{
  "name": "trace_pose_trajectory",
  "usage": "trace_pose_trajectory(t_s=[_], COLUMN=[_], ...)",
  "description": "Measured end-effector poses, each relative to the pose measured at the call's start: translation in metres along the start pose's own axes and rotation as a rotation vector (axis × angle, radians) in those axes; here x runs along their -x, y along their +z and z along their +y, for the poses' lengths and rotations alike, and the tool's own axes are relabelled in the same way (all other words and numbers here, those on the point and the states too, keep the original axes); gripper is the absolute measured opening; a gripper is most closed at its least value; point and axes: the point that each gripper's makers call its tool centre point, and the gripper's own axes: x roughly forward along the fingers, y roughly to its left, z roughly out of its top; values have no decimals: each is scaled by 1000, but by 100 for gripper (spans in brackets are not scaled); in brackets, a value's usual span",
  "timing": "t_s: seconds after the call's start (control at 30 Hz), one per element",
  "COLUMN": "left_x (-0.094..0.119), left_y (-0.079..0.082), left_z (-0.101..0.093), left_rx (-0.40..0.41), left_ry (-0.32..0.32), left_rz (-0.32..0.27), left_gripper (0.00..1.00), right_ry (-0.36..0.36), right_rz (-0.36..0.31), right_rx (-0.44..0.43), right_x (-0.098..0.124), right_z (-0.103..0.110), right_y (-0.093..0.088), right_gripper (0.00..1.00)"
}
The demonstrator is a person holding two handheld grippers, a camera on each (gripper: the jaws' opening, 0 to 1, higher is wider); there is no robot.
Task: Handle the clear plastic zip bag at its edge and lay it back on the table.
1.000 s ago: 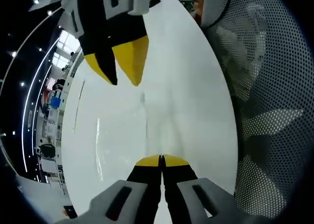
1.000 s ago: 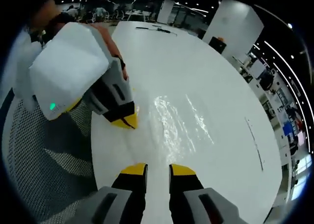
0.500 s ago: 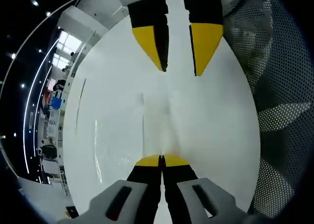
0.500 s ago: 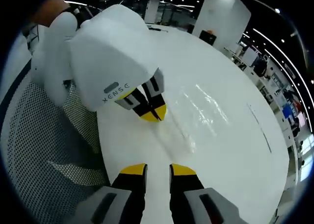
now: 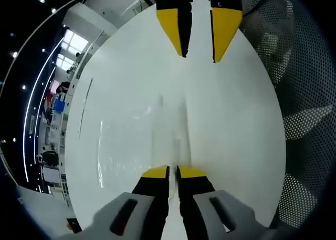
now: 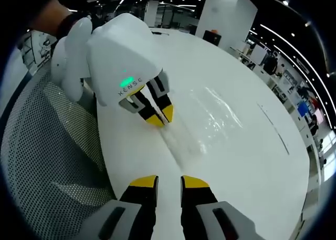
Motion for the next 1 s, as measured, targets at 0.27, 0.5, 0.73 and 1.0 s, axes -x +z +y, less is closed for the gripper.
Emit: trace_pose_trajectory(t_s=[0.27,0.5,0.73,1.0], left_x=[16,25,32,35], left_y=[2,-9,-15,-25], left_z=[1,-9,-9,-3], left_rx=[190,354,708,841], left_ry=[24,4,9,38], left_rz=[-52,-64,-137,-166], left_gripper=[6,16,21,29], right_ry=[-7,-11,-25,-21], right_rz=[-55,-90,-160,-176], right_rx=[-132,-213,-365,-436], right_x=[-3,-5,-9,-11], right_z=[-6,-11,-21,-25], right_y=[7,10,9,-3], right_gripper=[13,14,22,30])
